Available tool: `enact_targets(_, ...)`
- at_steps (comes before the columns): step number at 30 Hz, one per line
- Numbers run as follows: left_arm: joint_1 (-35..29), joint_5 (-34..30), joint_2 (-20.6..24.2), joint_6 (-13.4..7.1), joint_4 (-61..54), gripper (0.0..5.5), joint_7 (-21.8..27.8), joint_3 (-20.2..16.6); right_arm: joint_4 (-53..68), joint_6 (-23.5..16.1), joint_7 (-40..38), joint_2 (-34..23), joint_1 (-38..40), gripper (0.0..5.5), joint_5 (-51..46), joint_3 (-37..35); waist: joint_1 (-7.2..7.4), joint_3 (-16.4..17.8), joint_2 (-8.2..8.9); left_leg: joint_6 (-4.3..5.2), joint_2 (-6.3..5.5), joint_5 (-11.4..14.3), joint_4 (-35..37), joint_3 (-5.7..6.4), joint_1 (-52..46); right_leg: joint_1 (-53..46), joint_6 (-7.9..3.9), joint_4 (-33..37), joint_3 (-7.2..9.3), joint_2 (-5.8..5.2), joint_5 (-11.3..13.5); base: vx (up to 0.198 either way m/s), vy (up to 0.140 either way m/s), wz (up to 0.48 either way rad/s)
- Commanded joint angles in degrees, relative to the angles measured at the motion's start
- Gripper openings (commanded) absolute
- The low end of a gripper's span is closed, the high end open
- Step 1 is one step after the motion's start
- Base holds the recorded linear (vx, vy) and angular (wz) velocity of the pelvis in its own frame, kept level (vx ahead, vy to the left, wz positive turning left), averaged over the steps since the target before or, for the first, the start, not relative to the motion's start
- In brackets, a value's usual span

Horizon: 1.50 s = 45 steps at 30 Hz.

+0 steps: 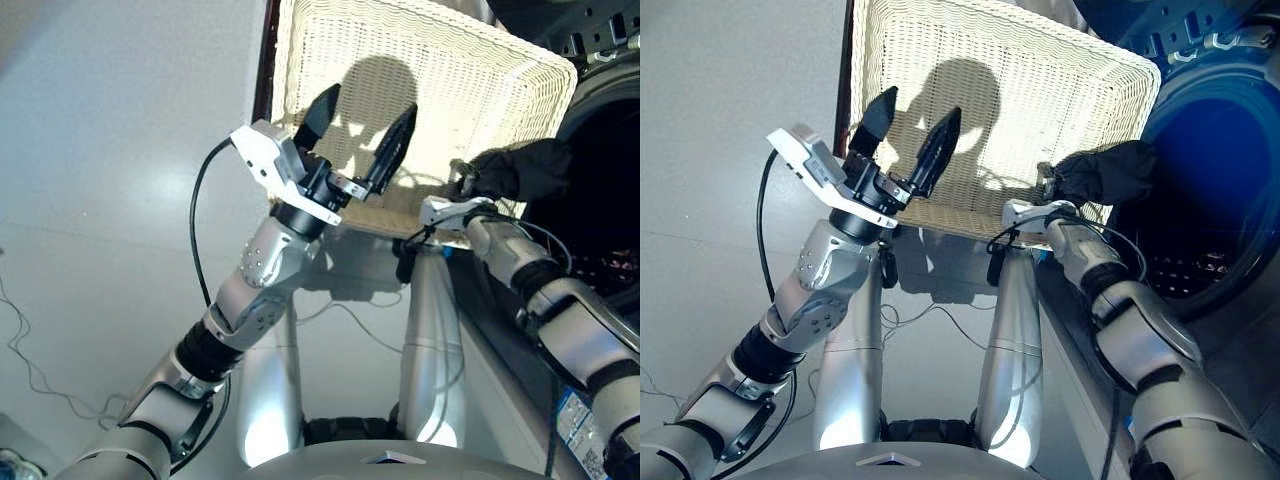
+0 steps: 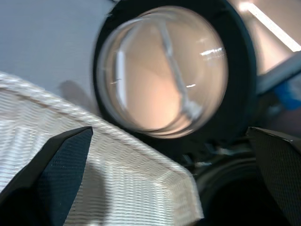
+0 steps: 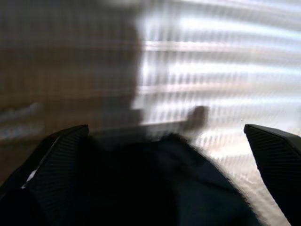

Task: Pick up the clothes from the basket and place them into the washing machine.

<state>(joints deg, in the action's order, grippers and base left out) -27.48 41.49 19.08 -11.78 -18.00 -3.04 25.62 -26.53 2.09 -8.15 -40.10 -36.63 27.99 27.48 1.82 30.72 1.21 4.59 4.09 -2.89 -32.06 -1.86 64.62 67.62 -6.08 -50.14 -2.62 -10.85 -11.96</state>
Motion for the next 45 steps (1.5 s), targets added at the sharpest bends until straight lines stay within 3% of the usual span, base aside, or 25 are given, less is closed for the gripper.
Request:
enact_targets(1, 0.7, -3.3, -0.6, -1.4, -4.5, 5.5, 0.3, -0.8, 8.1, -0.4, -0.9, -3.7, 2.0, 5.5, -3.3, -6.4, 0.84, -0.9, 1.43, -0.31, 0.57, 9.2, -8.7, -0.82, -0.9, -2.0, -0.49, 9.5, 1.42, 1.0, 6.8, 0.0, 0.0, 0.0)
enact_targets(2, 0.7, -3.6, -0.6, -0.9, -4.5, 5.5, 0.3, -1.3, 15.1, -1.1, 1.5, -3.7, 7.5, 5.5, -4.7, -9.9, 1.55, -0.9, 1.75, -0.48, 0.67, 9.2, -8.5, -0.92, -0.9, -1.7, -0.51, 9.3, 1.32, 1.0, 6.6, 0.0, 0.0, 0.0)
enact_targets(6, 1.9, -3.9, 0.0, 0.3, -5.5, 5.5, 1.2, -2.0, 26.7, -1.1, 7.7, -3.9, 17.7, 5.5, -5.5, -17.0, 2.07, -0.9, 1.84, -0.65, 0.77, 9.5, -8.8, -1.07, -0.9, -1.5, -0.55, 8.9, 1.12, 1.05, 6.3, 0.0, 0.0, 0.0)
enact_targets(12, 2.1, -3.1, -0.3, 0.6, -6.1, 5.5, 1.7, -1.6, 29.5, -2.9, 6.4, -0.3, 21.8, 5.5, -11.2, -20.8, 2.1, -0.9, 1.84, -0.74, 0.92, 9.4, -8.8, -1.22, -1.0, -1.5, -0.52, 9.1, 0.96, 1.22, 6.6, 0.0, 0.0, 0.0)
enact_targets(19, 3.8, -1.6, 2.5, -1.9, -5.9, 5.5, 2.7, -2.2, 31.2, -15.5, 5.4, 4.6, 25.0, 5.5, -39.9, -18.1, 2.3, -0.9, 2.21, -0.28, 0.92, 7.5, -4.7, -1.77, -5.0, -6.0, -1.06, 13.0, 1.81, 1.22, 8.3, 0.0, 0.0, 0.0)
enact_targets(22, 5.7, -1.0, 4.0, -3.1, -5.2, 5.5, 2.9, -3.3, 31.0, -17.5, 6.2, 6.0, 26.2, 5.5, -45.0, -17.6, 2.45, -0.9, 2.29, -0.09, 0.74, 6.7, -1.9, -2.08, -8.4, -9.6, -1.42, 15.7, 2.32, 1.25, 9.2, 0.041, 0.0, -0.034)
enact_targets(24, 7.9, -0.4, 4.2, -4.2, -2.7, 5.5, 3.2, -4.3, 29.4, -20.2, 6.0, 9.5, 28.0, 5.5, -50.9, -17.7, 2.65, -0.9, 2.32, 0.09, 0.31, 5.4, 3.2, -2.53, -14.7, -16.0, -2.1, 21.1, 3.0, 1.28, 11.1, 0.101, -0.005, -0.115)
enact_targets(29, 10.4, 0.0, 3.8, -4.7, -0.3, 5.5, 4.8, -4.9, 26.1, -20.9, 7.6, 14.0, 30.5, 5.5, -58.5, -16.0, 2.88, -0.9, 2.29, 0.12, -0.52, 3.4, 10.8, -2.7, -24.5, -25.6, -2.88, 28.3, 3.73, 1.37, 13.6, 0.107, 0.006, -0.081)
enact_targets(34, 11.8, 0.5, 1.5, -4.6, 1.1, 5.5, 7.3, -4.9, 18.8, -19.3, 10.8, 20.3, 32.5, 5.5, -72.9, -13.9, 2.64, -0.9, 1.5, 0.19, -1.53, 0.7, 20.6, -3.59, -36.2, -36.6, -3.79, 37.7, 4.31, 1.2, 17.1, 0.104, 0.008, -0.056)
enact_targets(45, 10.8, 1.9, -1.9, -5.3, 3.0, 5.5, 5.7, -2.5, 1.8, -19.8, 5.7, 31.2, 26.1, 5.5, -85.3, -12.6, 0.7, -0.9, -0.25, 0.36, -1.81, 1.2, 23.9, -4.54, -49.1, -49.7, -4.13, 42.7, 3.43, 0.95, 17.7, 0.048, 0.012, -0.045)
